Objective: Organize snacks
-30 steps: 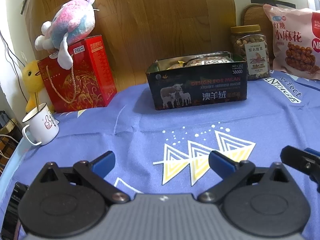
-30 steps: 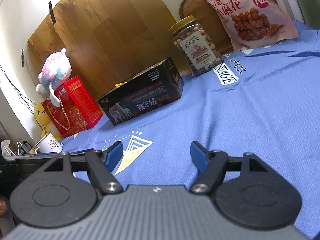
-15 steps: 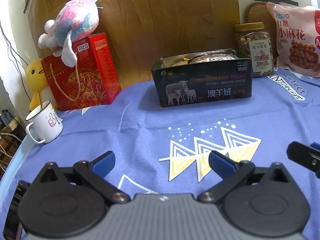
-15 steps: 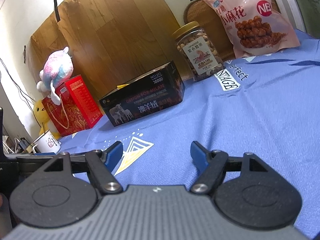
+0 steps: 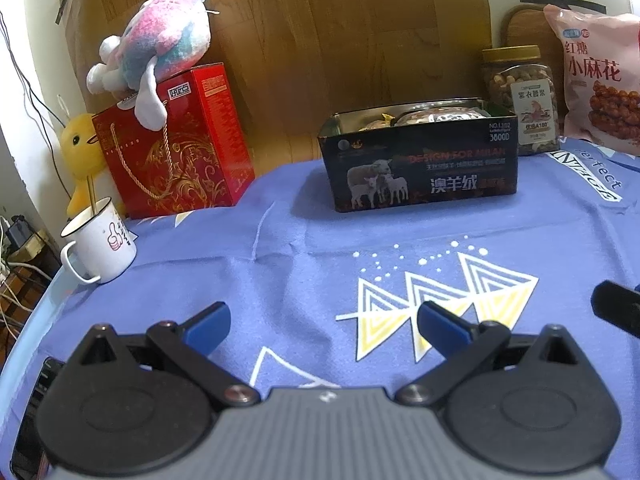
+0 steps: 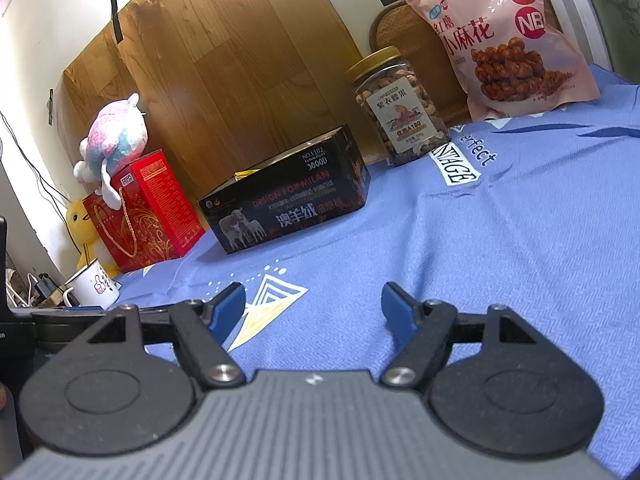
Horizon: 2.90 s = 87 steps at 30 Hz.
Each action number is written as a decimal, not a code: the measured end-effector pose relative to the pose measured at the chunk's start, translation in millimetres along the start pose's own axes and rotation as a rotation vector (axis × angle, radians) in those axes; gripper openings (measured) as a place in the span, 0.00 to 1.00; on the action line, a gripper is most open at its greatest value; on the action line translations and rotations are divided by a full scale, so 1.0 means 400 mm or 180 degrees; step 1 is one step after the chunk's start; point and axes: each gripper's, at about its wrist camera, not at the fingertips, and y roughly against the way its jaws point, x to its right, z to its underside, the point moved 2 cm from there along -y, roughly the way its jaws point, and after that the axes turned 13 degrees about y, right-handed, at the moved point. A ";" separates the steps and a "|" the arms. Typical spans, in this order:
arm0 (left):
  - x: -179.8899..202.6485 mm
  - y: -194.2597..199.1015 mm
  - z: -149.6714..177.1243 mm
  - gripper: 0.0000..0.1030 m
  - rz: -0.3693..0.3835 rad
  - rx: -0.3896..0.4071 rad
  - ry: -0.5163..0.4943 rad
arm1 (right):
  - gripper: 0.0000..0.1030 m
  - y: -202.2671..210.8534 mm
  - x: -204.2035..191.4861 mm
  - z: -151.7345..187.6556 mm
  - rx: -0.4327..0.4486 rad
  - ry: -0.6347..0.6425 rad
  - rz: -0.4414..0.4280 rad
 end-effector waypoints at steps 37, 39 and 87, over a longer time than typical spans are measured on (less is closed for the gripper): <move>-0.018 -0.007 -0.001 1.00 -0.0127 -0.0001 0.0011 | 0.75 -0.003 -0.002 -0.003 -0.0026 0.0039 0.0012; -0.017 -0.006 -0.001 1.00 -0.0126 0.0006 0.0004 | 0.75 -0.003 -0.002 -0.003 -0.0026 0.0042 0.0012; -0.006 -0.003 0.000 1.00 -0.0047 -0.0002 -0.0097 | 0.75 -0.002 -0.006 -0.001 -0.0023 0.0042 0.0019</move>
